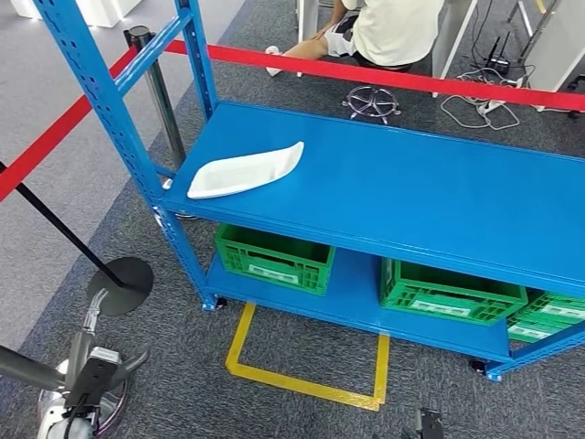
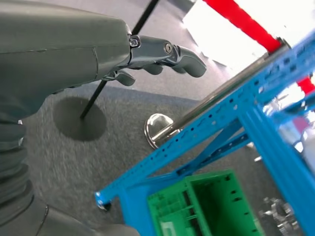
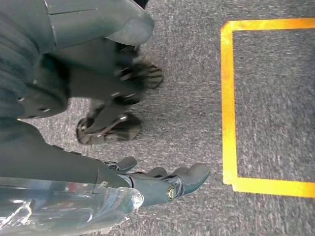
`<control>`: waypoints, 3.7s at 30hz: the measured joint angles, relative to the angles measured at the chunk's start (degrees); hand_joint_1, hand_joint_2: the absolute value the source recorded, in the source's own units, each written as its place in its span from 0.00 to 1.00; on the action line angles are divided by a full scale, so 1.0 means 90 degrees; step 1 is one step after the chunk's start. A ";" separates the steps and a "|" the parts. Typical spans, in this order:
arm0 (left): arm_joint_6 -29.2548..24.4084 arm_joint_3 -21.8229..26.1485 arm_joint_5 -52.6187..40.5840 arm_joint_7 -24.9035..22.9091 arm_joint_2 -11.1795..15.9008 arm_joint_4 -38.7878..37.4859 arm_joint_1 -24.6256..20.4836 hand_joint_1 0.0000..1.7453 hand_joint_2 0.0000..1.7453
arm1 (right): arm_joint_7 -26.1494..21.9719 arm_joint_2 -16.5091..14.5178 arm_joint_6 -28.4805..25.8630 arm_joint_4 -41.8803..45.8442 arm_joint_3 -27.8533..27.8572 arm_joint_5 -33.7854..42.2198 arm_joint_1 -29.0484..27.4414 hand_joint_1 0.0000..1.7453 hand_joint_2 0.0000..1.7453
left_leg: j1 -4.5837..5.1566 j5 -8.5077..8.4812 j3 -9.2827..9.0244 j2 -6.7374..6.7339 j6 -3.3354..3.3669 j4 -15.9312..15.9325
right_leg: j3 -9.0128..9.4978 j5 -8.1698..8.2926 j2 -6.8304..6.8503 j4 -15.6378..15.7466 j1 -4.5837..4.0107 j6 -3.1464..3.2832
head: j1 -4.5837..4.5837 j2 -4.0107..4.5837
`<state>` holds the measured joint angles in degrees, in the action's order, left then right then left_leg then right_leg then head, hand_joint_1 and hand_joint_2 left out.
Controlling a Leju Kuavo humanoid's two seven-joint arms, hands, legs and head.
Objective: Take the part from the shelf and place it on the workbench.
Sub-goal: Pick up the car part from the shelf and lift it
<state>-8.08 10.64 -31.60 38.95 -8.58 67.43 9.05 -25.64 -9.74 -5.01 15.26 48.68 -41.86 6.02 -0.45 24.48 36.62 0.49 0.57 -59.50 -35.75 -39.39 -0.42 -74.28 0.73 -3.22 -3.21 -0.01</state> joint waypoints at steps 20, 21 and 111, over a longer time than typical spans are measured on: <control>-0.0476 -0.0361 -0.2225 -0.0001 -0.0324 0.0189 -0.0032 0.00 1.00 | 0.0157 -0.0005 0.0096 -0.0041 0.0113 -0.0404 0.0069 0.00 1.00 | -0.0051 0.0003 0.0112 0.0001 -0.0421 -0.0427 | 0.0634 0.1122 -0.0035 0.1700 0.0011 0.0231 | -0.0079 0.0001; -0.0501 -0.0387 -0.2246 -0.0001 -0.0332 0.0211 -0.0033 0.00 1.00 | 0.0161 -0.0005 0.0097 -0.0041 0.0113 -0.0414 0.0076 0.00 1.00 | -0.0056 -0.0093 -0.0039 0.0002 -0.0394 -0.0116 | 0.0656 0.1073 -0.0041 0.1701 0.0005 0.0186 | -0.0090 0.0000; 0.0099 -0.2264 -0.2028 -0.1697 0.0863 0.1019 -0.0976 0.00 1.00 | 0.0536 -0.0165 0.0396 -0.0143 -0.0018 -0.1498 0.0570 0.00 1.00 | -0.0009 0.0289 -0.0605 0.0133 -0.0165 0.0276 | -0.0058 0.1782 0.0146 0.1672 -0.0077 0.0145 | 0.0086 0.0001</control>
<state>-7.19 -9.73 -49.86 23.67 -0.82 76.60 0.27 -20.81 -11.22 -1.44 13.97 48.52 -55.34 11.14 -0.54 27.08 31.18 1.69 -0.91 -57.01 -36.27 -23.36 0.88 -59.23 0.04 -1.92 -2.44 0.00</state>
